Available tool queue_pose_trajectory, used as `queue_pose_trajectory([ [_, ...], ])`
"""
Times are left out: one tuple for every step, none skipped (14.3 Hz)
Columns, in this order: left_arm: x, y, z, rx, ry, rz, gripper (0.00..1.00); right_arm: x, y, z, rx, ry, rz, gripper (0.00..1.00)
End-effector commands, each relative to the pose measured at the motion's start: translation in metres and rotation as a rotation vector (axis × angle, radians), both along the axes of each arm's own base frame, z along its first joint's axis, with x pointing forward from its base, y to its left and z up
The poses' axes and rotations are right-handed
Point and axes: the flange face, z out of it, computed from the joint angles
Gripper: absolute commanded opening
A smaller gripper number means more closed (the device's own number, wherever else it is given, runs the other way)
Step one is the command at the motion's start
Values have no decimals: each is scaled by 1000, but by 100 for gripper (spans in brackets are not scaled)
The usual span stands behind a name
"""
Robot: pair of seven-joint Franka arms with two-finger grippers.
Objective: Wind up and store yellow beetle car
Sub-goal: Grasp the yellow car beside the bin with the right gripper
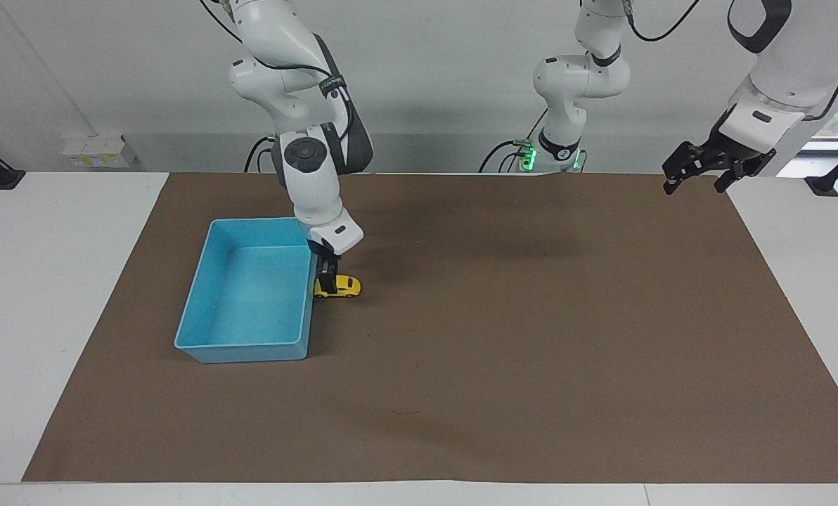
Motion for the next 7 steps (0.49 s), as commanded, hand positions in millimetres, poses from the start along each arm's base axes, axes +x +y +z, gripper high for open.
queue_pose_trajectory([
  [-5, 1, 6, 2, 2, 11, 100, 4, 0, -19, -7, -9, 29, 100],
  [-5, 1, 6, 2, 2, 11, 100, 4, 0, -21, -8, -6, 29, 97],
  [-5, 1, 6, 2, 2, 11, 100, 3, 1, -21, -8, -5, 30, 87],
  [-5, 1, 6, 2, 2, 11, 100, 2, 0, -23, -10, 0, 30, 85],
  [-5, 1, 5, 2, 3, 11, 100, 0, 0, -24, -11, 3, 32, 77],
  [-5, 1, 6, 2, 2, 11, 100, 0, 0, -24, -11, 3, 33, 53],
  [-5, 1, 6, 2, 2, 11, 100, 0, 0, -25, -11, 4, 30, 26],
])
